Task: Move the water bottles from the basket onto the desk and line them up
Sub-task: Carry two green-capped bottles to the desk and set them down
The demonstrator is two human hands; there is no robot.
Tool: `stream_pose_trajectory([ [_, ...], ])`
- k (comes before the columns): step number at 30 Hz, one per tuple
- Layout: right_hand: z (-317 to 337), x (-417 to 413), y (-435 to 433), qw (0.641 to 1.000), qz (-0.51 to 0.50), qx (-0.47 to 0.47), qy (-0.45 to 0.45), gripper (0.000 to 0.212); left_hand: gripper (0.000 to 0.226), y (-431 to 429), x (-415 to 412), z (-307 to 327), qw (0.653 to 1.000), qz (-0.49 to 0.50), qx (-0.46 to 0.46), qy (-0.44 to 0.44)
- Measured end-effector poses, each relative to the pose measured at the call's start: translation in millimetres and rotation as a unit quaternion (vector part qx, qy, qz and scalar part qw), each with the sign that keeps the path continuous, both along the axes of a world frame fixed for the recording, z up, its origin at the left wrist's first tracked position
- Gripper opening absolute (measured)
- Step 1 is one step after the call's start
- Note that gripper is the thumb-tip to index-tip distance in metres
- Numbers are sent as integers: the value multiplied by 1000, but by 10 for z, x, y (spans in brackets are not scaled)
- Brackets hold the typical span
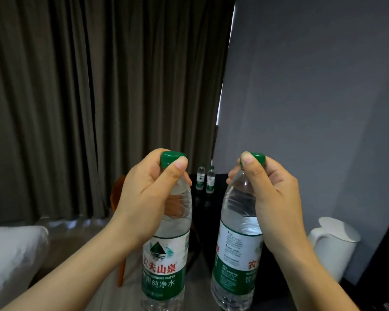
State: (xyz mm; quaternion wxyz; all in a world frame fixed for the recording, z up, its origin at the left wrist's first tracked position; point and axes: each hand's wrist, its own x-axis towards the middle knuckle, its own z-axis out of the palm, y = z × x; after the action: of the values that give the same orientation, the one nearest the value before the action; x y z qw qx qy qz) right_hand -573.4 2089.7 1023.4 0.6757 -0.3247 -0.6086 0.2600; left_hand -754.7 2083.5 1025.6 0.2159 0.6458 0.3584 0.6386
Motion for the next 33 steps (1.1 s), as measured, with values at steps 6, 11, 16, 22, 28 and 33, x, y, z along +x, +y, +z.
stream_pose_trajectory([
  [6, -86, 24, 1092, 1000, -6, -20, 8, 35, 25, 1086, 21, -99, 1000, 14, -3, 27],
  [11, -148, 89, 1950, 1000, -11, -26, 9, 36, 30, 1948, 57, -148, 1000, 7, -10, 24],
  [16, -265, 119, 2572, 999, -17, -34, 15, 34, 30, 2657, 68, -262, 1000, -1, -25, 18],
  [22, -448, 82, 3314, 996, -61, -60, 17, 26, 30, 3568, 16, -482, 998, -30, -48, 18],
  [28, -653, -57, 4138, 990, -132, -56, -16, 28, 28, 4538, -150, -640, 994, -88, -62, 29],
  [33, -813, -200, 4798, 980, -183, -71, -25, 23, 37, 5315, -312, -776, 983, -152, -80, 72],
])
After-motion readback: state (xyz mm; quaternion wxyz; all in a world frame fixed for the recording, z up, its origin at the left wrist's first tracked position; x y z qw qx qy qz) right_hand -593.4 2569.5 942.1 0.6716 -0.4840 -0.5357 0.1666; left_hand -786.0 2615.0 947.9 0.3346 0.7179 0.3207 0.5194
